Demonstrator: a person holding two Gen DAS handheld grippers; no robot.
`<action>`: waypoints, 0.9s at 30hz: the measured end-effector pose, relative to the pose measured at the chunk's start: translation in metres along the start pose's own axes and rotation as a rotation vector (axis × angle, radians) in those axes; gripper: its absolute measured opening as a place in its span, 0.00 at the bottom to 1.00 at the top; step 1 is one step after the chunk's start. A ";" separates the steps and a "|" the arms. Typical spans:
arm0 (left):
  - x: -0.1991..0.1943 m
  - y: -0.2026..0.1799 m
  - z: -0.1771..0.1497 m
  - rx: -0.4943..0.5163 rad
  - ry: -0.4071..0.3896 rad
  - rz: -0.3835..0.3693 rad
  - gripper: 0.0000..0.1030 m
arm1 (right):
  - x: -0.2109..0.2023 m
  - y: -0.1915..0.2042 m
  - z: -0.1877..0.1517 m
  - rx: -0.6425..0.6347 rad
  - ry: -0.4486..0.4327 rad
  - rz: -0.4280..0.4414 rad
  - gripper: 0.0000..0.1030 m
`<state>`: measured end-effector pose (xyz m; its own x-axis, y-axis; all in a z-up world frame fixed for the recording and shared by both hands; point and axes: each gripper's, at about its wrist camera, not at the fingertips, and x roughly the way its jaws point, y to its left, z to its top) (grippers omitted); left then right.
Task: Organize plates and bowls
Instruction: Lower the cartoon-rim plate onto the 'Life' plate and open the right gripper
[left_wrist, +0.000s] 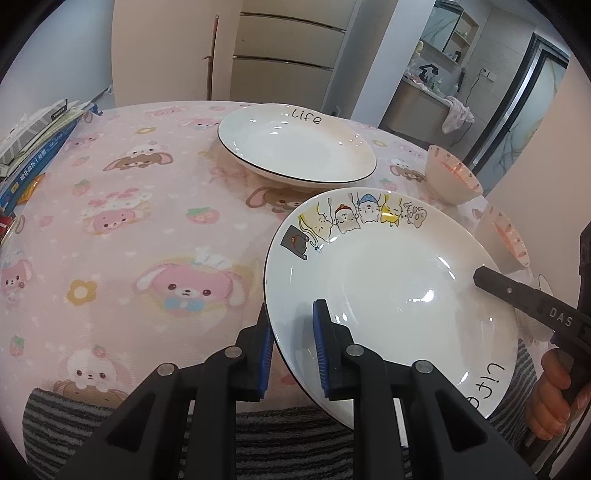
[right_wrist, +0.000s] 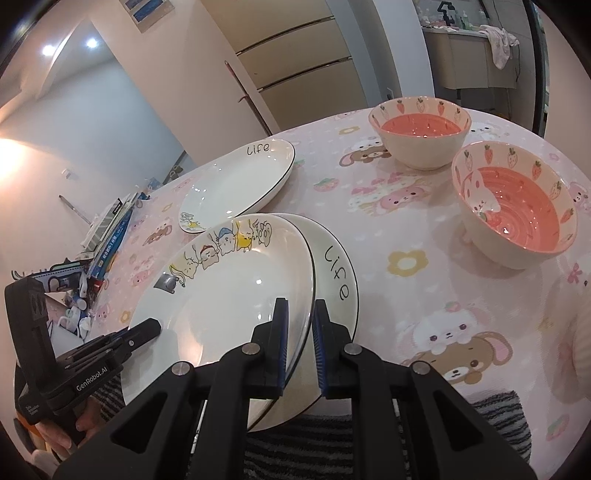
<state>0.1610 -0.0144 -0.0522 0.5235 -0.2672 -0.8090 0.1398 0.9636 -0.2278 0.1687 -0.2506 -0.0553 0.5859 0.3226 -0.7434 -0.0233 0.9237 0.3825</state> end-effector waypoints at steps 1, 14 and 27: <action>0.001 -0.002 0.000 0.006 0.002 0.002 0.20 | 0.001 0.000 0.000 0.000 -0.001 -0.010 0.13; 0.007 -0.017 -0.003 0.072 -0.020 0.075 0.22 | 0.010 -0.006 -0.001 0.020 0.036 -0.075 0.14; 0.010 -0.025 -0.007 0.104 -0.039 0.111 0.42 | 0.005 -0.002 -0.003 0.003 0.027 -0.101 0.14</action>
<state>0.1570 -0.0406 -0.0580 0.5725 -0.1607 -0.8040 0.1642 0.9832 -0.0796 0.1696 -0.2506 -0.0618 0.5633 0.2329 -0.7927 0.0372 0.9513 0.3059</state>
